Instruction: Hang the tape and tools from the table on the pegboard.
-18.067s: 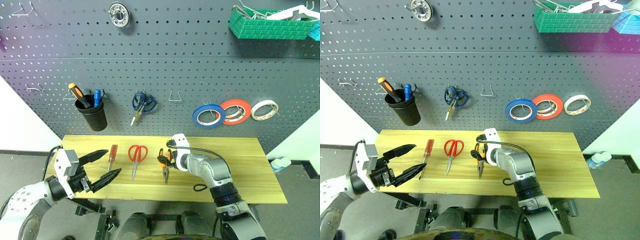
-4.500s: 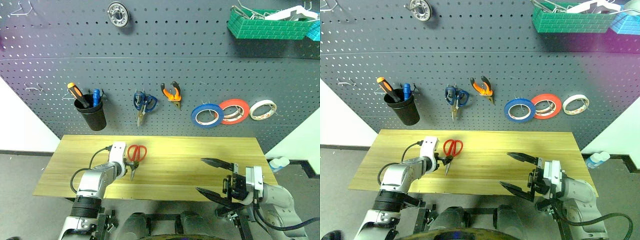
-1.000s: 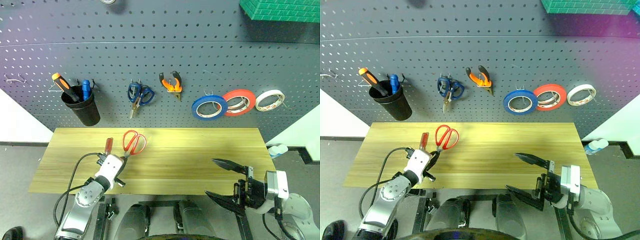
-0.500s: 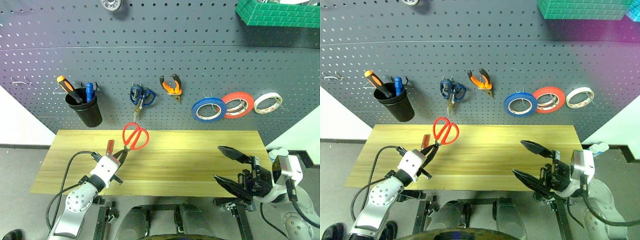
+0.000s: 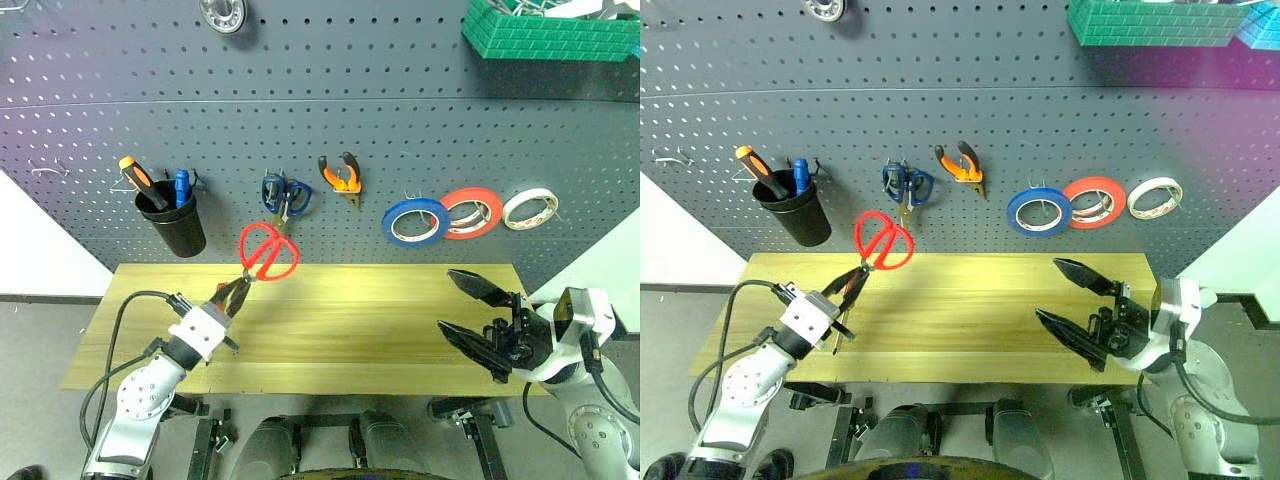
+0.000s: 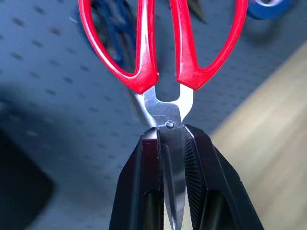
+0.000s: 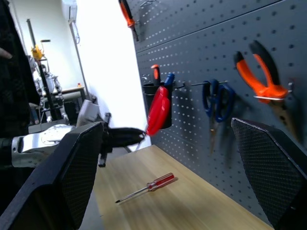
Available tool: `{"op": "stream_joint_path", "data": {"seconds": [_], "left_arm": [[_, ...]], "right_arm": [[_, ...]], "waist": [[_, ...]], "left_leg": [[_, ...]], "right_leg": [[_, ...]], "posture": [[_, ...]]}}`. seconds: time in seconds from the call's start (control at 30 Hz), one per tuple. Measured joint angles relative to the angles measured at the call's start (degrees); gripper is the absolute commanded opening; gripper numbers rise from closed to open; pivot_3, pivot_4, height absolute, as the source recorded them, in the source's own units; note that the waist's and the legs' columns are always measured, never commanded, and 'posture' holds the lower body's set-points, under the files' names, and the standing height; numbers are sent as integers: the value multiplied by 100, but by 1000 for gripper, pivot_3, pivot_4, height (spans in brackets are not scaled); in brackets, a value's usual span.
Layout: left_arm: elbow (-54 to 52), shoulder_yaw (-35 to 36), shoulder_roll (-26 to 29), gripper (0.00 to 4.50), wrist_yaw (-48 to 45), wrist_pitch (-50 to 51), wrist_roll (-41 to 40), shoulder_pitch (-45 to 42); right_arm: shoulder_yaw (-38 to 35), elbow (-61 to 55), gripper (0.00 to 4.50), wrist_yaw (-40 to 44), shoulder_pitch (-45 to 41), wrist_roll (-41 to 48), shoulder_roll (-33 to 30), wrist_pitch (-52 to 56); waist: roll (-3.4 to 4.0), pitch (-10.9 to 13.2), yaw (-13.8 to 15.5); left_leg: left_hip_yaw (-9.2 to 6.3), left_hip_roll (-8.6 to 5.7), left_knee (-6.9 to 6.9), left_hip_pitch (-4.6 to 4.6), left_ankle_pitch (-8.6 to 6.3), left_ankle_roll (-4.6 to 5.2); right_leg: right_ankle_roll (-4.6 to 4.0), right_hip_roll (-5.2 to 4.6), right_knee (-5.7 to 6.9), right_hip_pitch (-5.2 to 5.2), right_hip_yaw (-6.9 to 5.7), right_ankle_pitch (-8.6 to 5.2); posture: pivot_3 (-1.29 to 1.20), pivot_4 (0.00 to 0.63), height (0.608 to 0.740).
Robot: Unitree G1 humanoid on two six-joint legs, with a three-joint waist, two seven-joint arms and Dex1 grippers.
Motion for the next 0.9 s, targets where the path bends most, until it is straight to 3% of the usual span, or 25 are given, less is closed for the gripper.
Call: {"op": "stream_joint_path", "data": {"seconds": [0.33,0.9], "left_arm": [[420,-18,-111,245,-45,155,-126,-536],[1266,-290,-321,245,-85,155,-62,-1348]], "right_arm": [[-130,63,4500,24,-70,-6,47,121],[-348,-194,4500,43,201,50,66,183]], "waist": [[5,-22,-4],[1,-33,-31]], "left_leg": [[3,0,-1,55,0,1],[6,0,-1,58,0,0]], "right_leg": [[1,1,2,49,1,-1],[3,4,4,47,6,1]], "posture": [[-109,58,734],[-127,62,734]]}}
